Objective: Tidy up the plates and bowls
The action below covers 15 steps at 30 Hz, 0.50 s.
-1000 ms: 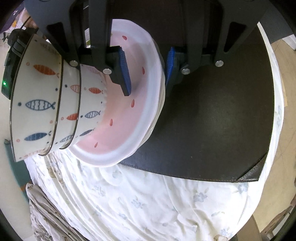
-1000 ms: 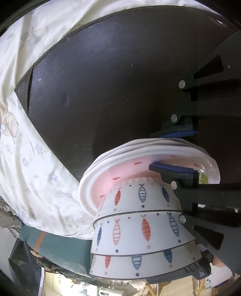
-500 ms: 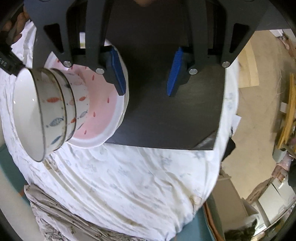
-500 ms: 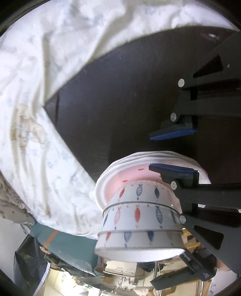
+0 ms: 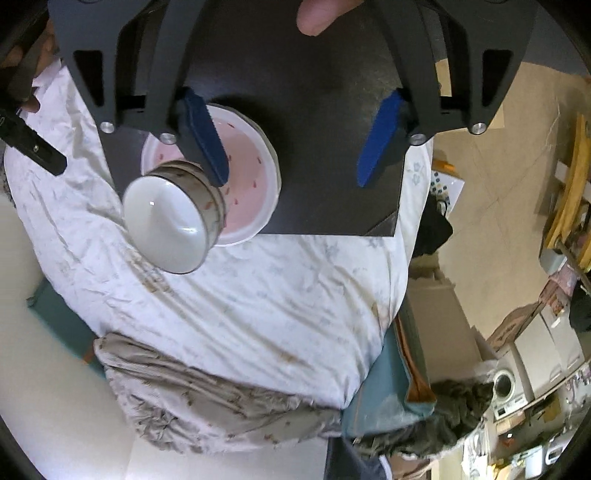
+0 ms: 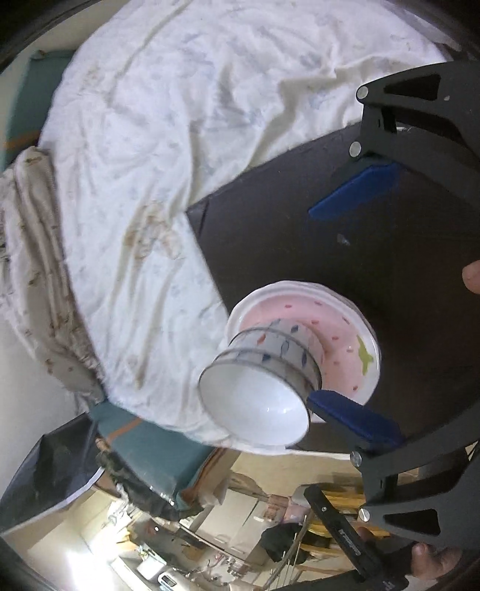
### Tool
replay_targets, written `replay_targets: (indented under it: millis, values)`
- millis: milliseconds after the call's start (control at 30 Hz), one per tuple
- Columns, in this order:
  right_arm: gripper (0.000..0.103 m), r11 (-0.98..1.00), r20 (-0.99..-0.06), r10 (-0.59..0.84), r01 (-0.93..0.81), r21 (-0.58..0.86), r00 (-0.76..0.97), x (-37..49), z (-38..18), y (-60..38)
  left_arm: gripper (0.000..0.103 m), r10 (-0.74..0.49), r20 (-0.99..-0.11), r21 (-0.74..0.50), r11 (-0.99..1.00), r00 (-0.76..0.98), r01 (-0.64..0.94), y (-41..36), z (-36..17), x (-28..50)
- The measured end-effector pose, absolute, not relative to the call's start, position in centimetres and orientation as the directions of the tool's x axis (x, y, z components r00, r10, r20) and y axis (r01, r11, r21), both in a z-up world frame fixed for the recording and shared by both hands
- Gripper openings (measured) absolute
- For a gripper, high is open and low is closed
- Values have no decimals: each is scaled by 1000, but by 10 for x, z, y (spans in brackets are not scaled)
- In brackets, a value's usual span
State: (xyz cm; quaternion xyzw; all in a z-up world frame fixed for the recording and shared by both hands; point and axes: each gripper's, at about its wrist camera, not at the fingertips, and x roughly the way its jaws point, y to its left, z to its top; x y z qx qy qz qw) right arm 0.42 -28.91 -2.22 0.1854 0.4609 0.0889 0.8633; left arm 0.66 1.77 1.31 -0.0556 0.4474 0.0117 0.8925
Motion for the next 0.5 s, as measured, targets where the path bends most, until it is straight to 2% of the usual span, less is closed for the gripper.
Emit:
replay_targets:
  millis: [67,133,400,500]
  values:
    - [103,919,-746,315,7,394,586,-2,-13,-285,73,-37,-784,-89,995,620,-53,16,19,-4]
    - [103,930,-735,298,-11,369,609,-12,-4,-279,82,-36,-771,-84,995,636,-45,14,24,-13]
    - [103,970,-731,215,-57,235,647,-41,3,-254,84,-14,-735,-55,998,678,-39,14,26,-33]
    - [103,974,-728,206,-68,215,654,-47,-5,-248,96,-21,-734,-65,997,678,-40,10,19,-37]
